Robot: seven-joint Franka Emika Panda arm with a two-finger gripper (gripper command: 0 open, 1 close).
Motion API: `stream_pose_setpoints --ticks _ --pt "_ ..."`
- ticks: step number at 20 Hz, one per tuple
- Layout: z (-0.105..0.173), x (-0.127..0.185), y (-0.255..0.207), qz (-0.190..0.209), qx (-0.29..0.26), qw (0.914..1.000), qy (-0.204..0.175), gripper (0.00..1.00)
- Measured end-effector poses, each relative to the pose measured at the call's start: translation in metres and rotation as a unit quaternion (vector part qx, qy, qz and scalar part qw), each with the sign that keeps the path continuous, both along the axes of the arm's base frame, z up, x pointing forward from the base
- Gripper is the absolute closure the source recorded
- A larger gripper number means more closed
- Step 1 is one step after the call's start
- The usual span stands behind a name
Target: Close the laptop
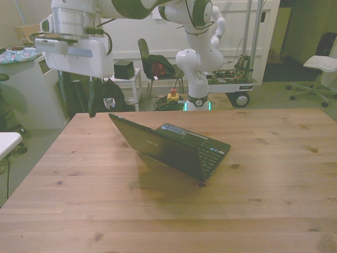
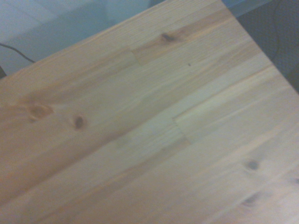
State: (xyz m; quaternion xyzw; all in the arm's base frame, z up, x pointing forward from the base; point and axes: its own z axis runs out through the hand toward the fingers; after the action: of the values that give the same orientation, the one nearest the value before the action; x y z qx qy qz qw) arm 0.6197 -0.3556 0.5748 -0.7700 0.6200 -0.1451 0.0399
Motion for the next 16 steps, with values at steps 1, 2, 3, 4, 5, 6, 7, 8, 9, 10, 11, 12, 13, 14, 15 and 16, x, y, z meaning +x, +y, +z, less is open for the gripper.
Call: stream_pose_setpoints --ticks 1,2,3,4,5,6,7,8,9,10,11,12,13,14,15,16 --pt "-0.004 0.011 0.005 -0.001 0.009 1.0000 -0.001 0.00" --pt "-0.007 0.021 0.011 -0.003 0.020 0.9998 -0.003 0.00" --pt "-0.008 0.032 0.019 -0.005 0.035 0.9993 -0.006 0.00" --pt "-0.007 0.041 0.028 -0.007 0.047 0.9988 -0.009 0.00" --pt "-0.006 0.048 0.036 -0.010 0.057 0.9983 -0.011 0.00" --pt "-0.005 0.054 0.044 -0.013 0.065 0.9978 -0.011 0.00" --pt "-0.004 0.059 0.052 -0.014 0.072 0.9973 -0.011 0.00" --pt "-0.006 0.064 0.060 -0.015 0.080 0.9966 -0.009 0.00" --pt "-0.009 0.068 0.068 -0.014 0.089 0.9959 -0.004 0.00" --pt "-0.011 0.071 0.075 -0.013 0.096 0.9953 0.001 0.00" --pt "-0.015 0.073 0.079 -0.012 0.100 0.9949 0.007 0.00" --pt "-0.018 0.075 0.083 -0.011 0.104 0.9944 0.012 0.00" --pt "-0.020 0.076 0.087 -0.012 0.107 0.9940 0.018 0.00" --pt "-0.022 0.076 0.090 -0.011 0.111 0.9934 0.025 0.00" --pt "-0.024 0.075 0.094 -0.009 0.115 0.9928 0.033 0.00" --pt "-0.027 0.075 0.096 -0.008 0.119 0.9920 0.042 0.00"
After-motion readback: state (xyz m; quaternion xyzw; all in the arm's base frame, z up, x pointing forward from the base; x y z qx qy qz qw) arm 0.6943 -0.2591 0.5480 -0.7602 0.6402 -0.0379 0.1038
